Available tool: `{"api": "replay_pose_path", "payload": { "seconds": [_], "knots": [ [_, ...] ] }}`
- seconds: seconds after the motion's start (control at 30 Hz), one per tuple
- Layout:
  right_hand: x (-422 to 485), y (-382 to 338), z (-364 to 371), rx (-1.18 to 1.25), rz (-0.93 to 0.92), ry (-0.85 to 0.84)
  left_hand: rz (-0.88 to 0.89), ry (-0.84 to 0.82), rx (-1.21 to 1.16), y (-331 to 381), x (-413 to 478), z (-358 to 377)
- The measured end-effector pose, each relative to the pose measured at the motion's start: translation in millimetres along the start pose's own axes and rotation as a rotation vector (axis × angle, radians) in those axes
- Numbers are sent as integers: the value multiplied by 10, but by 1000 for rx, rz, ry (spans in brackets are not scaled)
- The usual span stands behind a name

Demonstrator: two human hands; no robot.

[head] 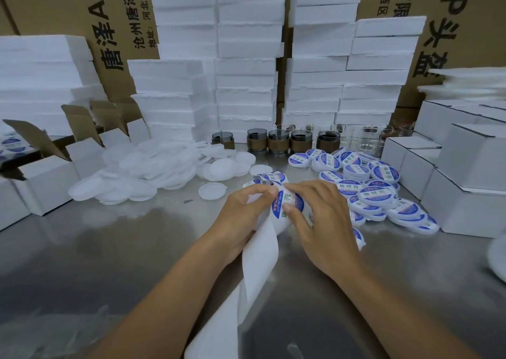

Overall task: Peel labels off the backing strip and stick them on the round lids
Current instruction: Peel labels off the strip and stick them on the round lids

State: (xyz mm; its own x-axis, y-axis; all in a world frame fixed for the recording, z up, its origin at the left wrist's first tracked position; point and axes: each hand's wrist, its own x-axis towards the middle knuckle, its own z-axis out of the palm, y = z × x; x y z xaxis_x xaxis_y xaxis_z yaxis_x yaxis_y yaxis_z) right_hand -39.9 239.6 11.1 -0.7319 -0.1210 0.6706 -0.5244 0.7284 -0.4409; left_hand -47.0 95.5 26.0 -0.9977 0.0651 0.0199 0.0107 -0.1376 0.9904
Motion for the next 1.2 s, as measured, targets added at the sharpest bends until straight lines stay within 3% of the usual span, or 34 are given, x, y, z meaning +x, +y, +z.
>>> {"api": "replay_pose_path", "payload": {
  "seconds": [0.8, 0.97, 1.2],
  "knots": [
    [-2, -10, -54, 16, -4, 226, 97, 172, 92, -12, 36, 46],
    [55, 6, -118, 161, 140, 304, 91, 206, 61, -30, 68, 32],
    [163, 0, -258, 728, 598, 393, 88, 241, -80, -33, 99, -15]
  ]
}}
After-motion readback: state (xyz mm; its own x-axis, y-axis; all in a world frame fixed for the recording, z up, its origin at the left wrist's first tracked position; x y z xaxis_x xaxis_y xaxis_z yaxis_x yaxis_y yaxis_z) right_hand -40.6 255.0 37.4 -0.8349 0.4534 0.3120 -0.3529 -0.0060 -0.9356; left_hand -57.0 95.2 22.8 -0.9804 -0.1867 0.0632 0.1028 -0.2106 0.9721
